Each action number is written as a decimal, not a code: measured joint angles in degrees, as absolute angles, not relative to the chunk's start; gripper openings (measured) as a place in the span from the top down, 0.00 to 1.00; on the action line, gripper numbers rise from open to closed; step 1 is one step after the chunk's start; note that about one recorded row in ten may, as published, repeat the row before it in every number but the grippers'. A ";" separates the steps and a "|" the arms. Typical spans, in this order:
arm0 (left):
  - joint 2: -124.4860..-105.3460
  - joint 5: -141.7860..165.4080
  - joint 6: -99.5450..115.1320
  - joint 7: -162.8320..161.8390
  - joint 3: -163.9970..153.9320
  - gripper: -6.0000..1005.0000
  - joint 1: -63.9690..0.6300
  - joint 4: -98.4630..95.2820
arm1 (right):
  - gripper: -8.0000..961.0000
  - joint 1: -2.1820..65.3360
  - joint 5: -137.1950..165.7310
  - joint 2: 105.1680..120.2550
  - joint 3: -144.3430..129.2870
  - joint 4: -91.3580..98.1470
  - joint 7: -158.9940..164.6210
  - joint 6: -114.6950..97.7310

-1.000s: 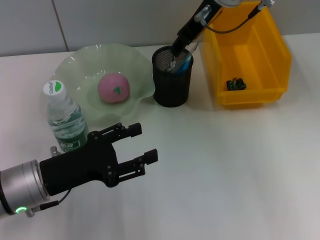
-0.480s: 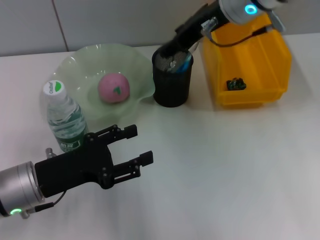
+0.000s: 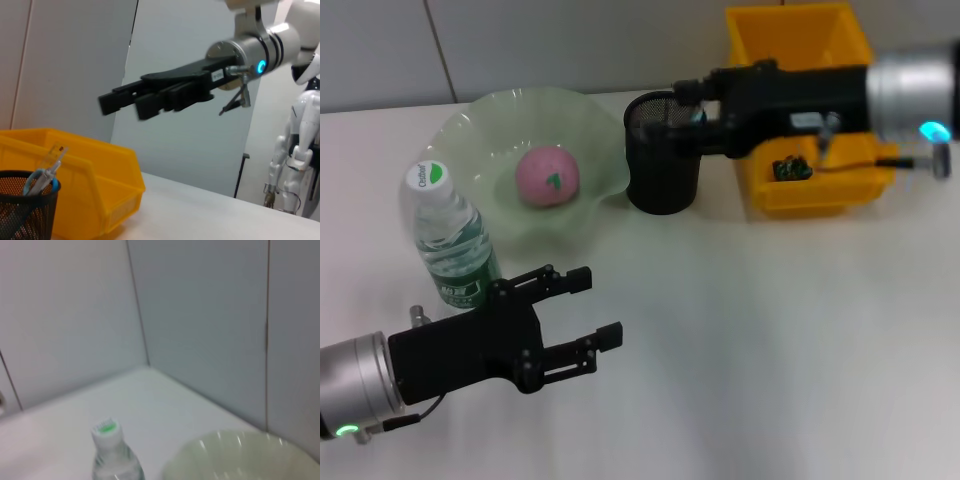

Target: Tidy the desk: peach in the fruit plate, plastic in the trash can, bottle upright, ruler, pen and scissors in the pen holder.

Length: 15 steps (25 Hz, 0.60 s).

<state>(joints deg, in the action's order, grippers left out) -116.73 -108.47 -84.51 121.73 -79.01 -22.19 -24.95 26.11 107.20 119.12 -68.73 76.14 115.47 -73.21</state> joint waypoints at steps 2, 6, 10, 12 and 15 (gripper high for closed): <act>-116.61 -108.26 -84.48 121.74 -79.01 0.23 -22.21 -25.03 | 0.26 24.24 99.63 119.00 -65.27 69.29 107.39 -75.95; -116.42 -108.24 -85.17 121.72 -78.47 0.22 -22.02 -25.09 | 0.26 23.04 92.94 118.90 -57.72 56.88 94.19 -85.43; -116.14 -108.26 -86.60 121.72 -77.81 0.22 -21.63 -25.18 | 0.22 22.84 92.68 118.10 -52.47 46.04 83.11 -91.35; -116.00 -108.26 -86.95 121.72 -77.73 0.22 -21.50 -25.20 | 0.20 22.83 92.71 117.14 -51.78 40.91 78.34 -93.01; -115.84 -108.21 -86.91 121.73 -77.80 0.21 -21.43 -25.21 | 0.20 23.07 92.69 116.11 -51.61 34.59 72.35 -94.09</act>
